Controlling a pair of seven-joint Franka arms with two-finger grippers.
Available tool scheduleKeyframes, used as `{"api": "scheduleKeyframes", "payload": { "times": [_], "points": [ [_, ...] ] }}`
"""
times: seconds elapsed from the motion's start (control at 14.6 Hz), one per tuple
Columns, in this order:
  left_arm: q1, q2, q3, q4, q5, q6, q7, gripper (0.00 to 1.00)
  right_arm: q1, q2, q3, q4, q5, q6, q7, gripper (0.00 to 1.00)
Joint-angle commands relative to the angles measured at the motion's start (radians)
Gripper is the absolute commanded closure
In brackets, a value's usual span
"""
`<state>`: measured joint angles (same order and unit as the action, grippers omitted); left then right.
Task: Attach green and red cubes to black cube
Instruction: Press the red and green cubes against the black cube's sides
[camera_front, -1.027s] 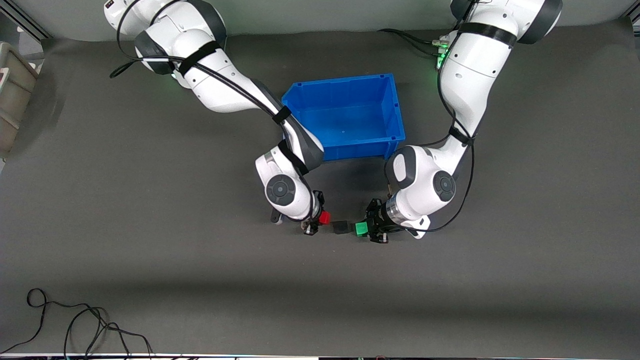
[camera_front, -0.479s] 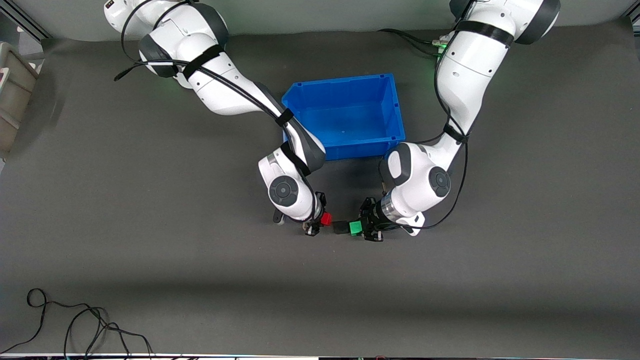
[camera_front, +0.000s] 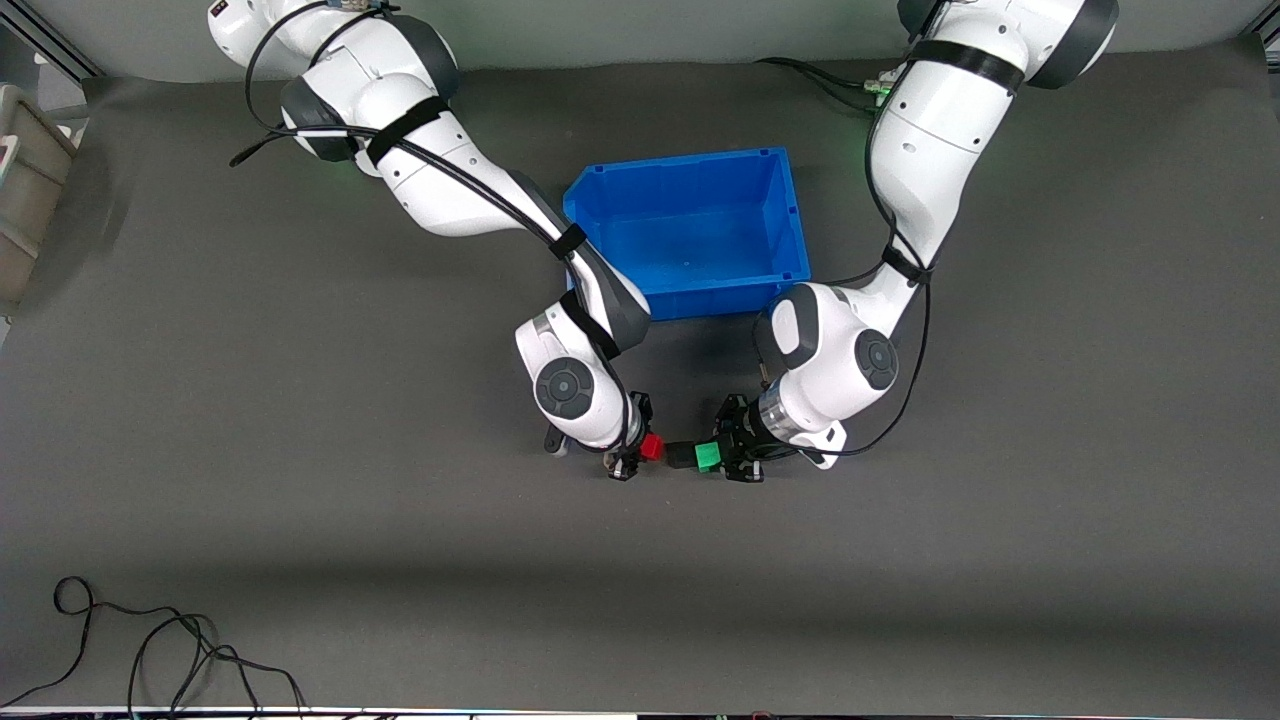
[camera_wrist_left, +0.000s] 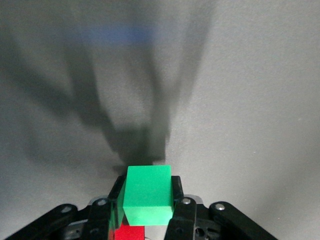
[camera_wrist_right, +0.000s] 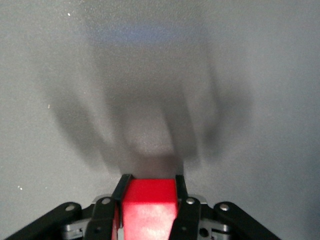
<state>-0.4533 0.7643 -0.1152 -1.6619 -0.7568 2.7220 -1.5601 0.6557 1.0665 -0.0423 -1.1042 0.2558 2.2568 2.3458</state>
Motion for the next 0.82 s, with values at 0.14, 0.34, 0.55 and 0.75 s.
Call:
{"api": "scheduleKeyframes", "payload": {
  "times": [0.14, 0.34, 0.55, 0.75],
  "points": [
    [-0.033, 0.012, 0.006, -0.013, -0.018, 0.041, -0.02, 1.0, -0.008, 0.067, -0.008, 0.064, -0.024, 0.047, 0.035, 1.0],
    [-0.034, 0.013, 0.006, -0.012, -0.018, 0.041, -0.021, 1.0, -0.014, 0.079, -0.008, 0.08, -0.024, 0.06, 0.035, 1.0],
    [-0.033, 0.01, 0.006, -0.012, -0.016, 0.041, -0.018, 1.0, -0.014, 0.089, -0.005, 0.081, -0.023, 0.093, 0.046, 1.0],
    [-0.034, 0.009, 0.005, -0.009, -0.013, 0.041, -0.017, 1.0, -0.016, 0.092, -0.005, 0.081, -0.023, 0.101, 0.049, 1.0]
  ]
}}
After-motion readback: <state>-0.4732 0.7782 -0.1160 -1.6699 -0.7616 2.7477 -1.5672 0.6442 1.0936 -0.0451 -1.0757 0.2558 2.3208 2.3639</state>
